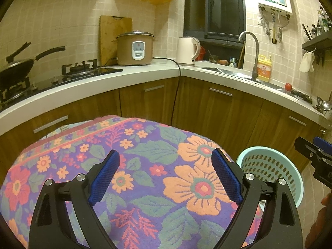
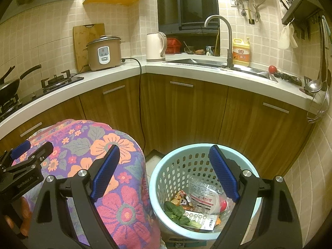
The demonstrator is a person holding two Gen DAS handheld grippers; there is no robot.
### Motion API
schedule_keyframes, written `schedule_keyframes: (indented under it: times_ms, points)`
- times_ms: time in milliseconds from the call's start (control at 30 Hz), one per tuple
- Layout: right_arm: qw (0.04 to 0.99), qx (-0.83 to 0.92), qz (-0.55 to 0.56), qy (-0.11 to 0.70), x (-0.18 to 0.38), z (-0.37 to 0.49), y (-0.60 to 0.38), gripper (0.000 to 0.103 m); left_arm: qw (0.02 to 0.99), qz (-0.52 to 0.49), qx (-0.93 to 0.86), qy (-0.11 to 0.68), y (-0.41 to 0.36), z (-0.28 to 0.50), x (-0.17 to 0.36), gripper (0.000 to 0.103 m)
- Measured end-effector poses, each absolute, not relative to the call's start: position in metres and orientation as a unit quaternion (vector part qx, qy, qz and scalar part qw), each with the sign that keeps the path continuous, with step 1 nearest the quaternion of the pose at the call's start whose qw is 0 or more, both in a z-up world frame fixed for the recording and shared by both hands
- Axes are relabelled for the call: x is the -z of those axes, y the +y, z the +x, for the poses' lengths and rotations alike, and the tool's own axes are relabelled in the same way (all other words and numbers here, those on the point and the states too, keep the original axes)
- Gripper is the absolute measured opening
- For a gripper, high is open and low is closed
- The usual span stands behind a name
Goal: Collect trash
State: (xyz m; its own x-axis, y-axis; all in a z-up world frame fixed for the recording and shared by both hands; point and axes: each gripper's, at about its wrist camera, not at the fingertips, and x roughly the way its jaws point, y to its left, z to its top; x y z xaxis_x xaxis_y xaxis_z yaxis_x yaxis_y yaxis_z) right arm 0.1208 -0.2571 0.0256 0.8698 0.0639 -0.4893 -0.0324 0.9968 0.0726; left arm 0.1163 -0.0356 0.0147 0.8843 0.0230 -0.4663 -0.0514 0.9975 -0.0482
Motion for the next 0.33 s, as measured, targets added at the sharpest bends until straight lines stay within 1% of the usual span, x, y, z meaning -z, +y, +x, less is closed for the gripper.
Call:
schedule_keyframes:
  times_ms: [67,333]
  points:
    - [0.966,-0.026,0.032,0.255,-0.0252,0.1218,-0.2577,0.083,0.969,-0.035,-0.014,0.245,-0.0337,0.117,-0.0144,0.092]
    - [0.966,-0.028,0.035,0.255,-0.0245,0.1243,-0.2624,0.083,0.966,-0.048,-0.006,0.256,-0.0299,0.1194,-0.0111,0.093]
